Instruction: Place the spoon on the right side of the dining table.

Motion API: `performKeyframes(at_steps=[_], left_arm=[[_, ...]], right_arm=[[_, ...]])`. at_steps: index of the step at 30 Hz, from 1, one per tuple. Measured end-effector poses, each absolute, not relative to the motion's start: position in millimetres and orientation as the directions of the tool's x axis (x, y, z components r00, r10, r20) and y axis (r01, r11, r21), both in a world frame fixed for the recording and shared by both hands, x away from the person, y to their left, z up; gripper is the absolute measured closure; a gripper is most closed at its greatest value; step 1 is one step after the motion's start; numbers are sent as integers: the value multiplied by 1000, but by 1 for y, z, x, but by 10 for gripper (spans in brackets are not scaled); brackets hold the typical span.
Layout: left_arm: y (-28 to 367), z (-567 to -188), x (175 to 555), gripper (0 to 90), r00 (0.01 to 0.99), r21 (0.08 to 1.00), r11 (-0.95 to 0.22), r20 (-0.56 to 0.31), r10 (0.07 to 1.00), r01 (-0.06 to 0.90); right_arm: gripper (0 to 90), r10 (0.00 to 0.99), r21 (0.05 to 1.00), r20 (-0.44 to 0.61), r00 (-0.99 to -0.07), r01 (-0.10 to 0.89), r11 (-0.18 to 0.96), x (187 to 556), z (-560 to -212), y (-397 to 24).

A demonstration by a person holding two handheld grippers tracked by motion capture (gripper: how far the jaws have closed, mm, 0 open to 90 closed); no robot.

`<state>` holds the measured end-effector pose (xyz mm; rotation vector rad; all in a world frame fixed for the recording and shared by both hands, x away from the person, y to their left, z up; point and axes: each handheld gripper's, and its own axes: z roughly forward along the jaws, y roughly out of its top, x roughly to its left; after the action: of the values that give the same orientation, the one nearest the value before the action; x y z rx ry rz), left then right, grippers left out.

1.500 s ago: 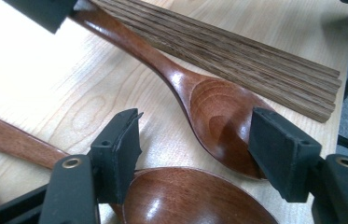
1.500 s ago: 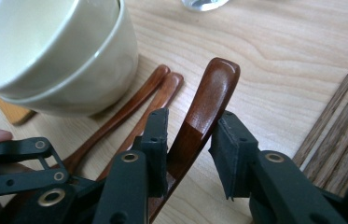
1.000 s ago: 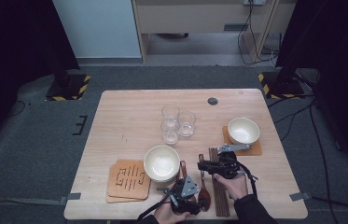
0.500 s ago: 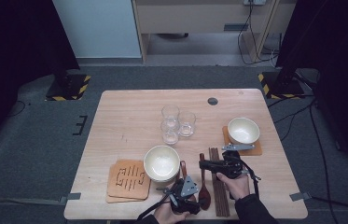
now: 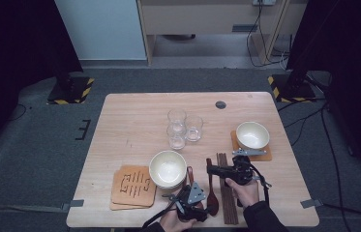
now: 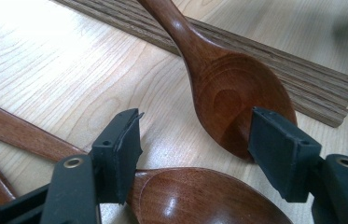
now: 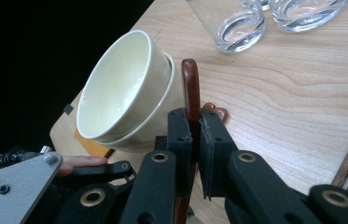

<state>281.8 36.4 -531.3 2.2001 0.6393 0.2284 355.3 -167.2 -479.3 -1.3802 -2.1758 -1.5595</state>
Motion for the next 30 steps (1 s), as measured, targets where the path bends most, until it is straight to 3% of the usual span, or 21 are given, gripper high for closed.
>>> performKeyframes(at_steps=[30], left_arm=[[50,-499,277,409,861,844,-433,-65,505,318]], right_arm=[[848,658,772,501,-562,634,-46,359,-448,-194]])
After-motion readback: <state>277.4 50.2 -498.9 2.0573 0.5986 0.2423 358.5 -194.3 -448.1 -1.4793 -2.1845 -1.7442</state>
